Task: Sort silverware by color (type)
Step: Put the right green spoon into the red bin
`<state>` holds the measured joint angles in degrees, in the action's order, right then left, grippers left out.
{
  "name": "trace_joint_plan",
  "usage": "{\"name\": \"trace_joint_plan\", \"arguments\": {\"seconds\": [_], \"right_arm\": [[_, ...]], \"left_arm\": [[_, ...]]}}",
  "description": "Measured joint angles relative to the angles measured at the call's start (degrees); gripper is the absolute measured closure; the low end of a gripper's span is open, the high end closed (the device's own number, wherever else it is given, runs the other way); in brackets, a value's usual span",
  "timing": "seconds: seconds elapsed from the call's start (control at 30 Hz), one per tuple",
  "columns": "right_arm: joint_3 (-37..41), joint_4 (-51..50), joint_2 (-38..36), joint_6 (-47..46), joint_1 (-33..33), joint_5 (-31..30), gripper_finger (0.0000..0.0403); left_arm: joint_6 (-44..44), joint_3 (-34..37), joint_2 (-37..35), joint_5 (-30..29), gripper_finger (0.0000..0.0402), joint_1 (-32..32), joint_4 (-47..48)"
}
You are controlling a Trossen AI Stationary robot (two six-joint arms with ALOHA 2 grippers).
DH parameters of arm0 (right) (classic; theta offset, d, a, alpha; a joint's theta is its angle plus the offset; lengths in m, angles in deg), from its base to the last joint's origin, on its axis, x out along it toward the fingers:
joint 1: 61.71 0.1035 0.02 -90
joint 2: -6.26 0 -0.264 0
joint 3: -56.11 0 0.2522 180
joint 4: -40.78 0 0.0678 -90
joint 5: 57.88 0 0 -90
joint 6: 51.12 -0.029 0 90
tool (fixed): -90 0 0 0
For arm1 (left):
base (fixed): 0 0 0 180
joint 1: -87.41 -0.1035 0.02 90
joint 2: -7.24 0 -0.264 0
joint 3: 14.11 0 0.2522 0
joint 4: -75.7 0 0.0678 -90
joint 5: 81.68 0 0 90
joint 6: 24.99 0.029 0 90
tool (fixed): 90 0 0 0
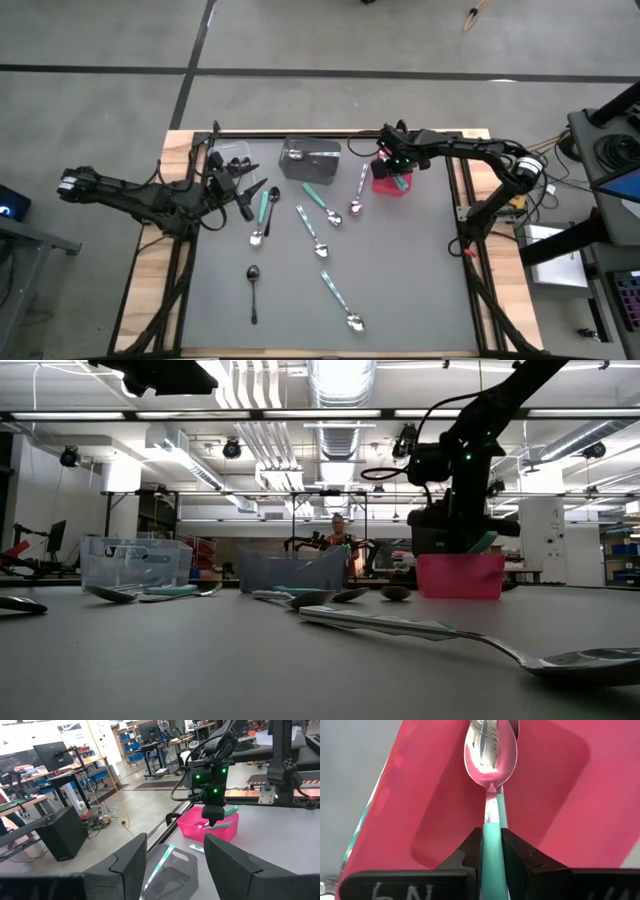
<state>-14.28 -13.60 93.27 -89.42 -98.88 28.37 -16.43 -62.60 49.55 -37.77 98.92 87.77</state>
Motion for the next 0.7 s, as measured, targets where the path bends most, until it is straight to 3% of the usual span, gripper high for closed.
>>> {"name": "trace_joint_plan", "arguments": {"seconds": [0.2, 0.43, 0.7], "right_arm": [[0.0, 1.3, 0.2, 1.3, 0.0, -1.2, 0.0362], [0.0, 1.9, 0.2, 1.9, 0.0, -2.3, 0.0324], [-0.1, 1.9, -0.2, 2.0, 0.0, -2.3, 0.0335]], "left_arm": [[0.0, 0.0, 0.0, 0.0, 0.0223, 0.0, 0.0], [0.0, 0.0, 0.0, 0.0, 0.0223, 0.0, 0.0], [0.0, 0.0, 0.0, -0.1, 0.0223, 0.0, 0.0]]}}
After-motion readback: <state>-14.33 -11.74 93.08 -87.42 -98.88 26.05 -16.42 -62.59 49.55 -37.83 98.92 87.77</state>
